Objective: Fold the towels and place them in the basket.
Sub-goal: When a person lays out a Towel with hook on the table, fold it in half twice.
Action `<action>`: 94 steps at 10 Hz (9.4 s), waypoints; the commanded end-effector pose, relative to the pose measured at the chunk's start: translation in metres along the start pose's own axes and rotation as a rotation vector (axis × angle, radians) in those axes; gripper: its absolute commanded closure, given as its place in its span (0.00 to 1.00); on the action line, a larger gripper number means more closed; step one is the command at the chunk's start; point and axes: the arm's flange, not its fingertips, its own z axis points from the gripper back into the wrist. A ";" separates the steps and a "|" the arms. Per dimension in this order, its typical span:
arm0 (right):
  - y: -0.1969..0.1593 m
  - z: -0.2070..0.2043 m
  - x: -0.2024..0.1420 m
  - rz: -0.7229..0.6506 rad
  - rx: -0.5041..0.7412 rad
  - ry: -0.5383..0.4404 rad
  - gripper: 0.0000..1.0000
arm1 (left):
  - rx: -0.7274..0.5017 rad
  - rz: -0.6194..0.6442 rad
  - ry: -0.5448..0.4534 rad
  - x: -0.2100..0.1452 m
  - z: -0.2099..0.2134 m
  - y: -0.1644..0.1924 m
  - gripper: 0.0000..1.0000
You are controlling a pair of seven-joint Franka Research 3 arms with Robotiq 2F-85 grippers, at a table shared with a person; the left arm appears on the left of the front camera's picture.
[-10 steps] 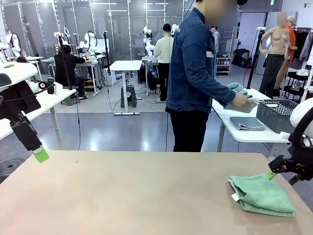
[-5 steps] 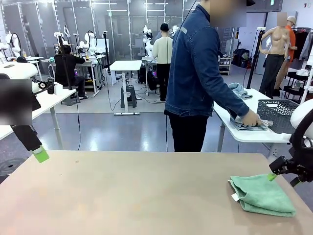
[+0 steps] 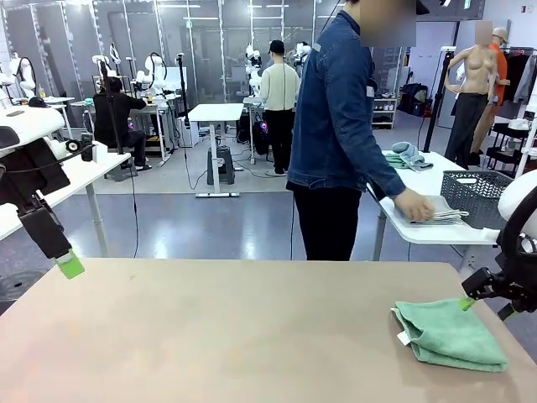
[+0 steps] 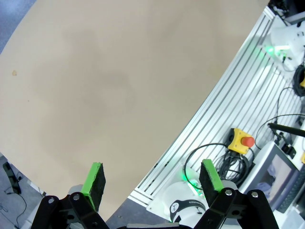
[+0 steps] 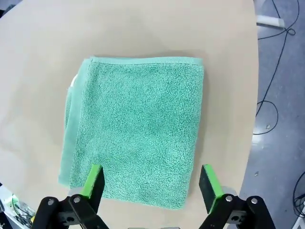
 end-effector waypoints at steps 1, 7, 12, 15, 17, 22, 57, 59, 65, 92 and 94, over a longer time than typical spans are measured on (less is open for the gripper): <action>-0.002 0.000 0.002 0.017 0.015 0.001 0.00 | 0.008 -0.003 -0.008 0.001 -0.001 0.001 0.00; 0.055 0.159 -0.030 0.226 -0.107 -0.039 0.00 | 0.008 -0.003 -0.008 0.001 -0.001 0.001 0.00; 0.144 0.311 -0.117 0.471 -0.096 -0.179 0.00 | 0.008 -0.003 -0.008 0.001 -0.001 0.001 0.00; 0.189 0.334 -0.160 0.577 -0.107 -0.184 0.00 | 0.008 -0.003 -0.008 0.001 -0.001 0.001 0.00; 0.191 0.320 -0.160 0.554 -0.086 -0.143 0.00 | 0.008 -0.003 -0.008 0.001 -0.001 0.001 0.00; 0.192 0.342 -0.167 0.599 -0.100 -0.197 0.00 | 0.008 -0.003 -0.008 0.001 -0.001 0.001 0.00; 0.192 0.342 -0.167 0.599 -0.100 -0.197 0.00 | 0.008 -0.003 -0.008 0.001 -0.001 0.001 0.00; 0.192 0.342 -0.167 0.599 -0.100 -0.197 0.00 | 0.008 -0.003 -0.008 0.001 -0.001 0.001 0.00; 0.272 0.280 -0.169 1.215 -0.169 -0.099 0.00 | 0.117 -0.292 0.127 0.017 -0.021 -0.018 0.00; 0.362 -0.100 -0.133 1.711 -0.078 0.182 0.00 | -0.062 -0.548 0.104 0.030 -0.264 0.001 0.00; 0.360 -0.110 -0.131 1.700 -0.069 0.174 0.00 | -0.072 -0.541 0.113 0.034 -0.272 0.005 0.00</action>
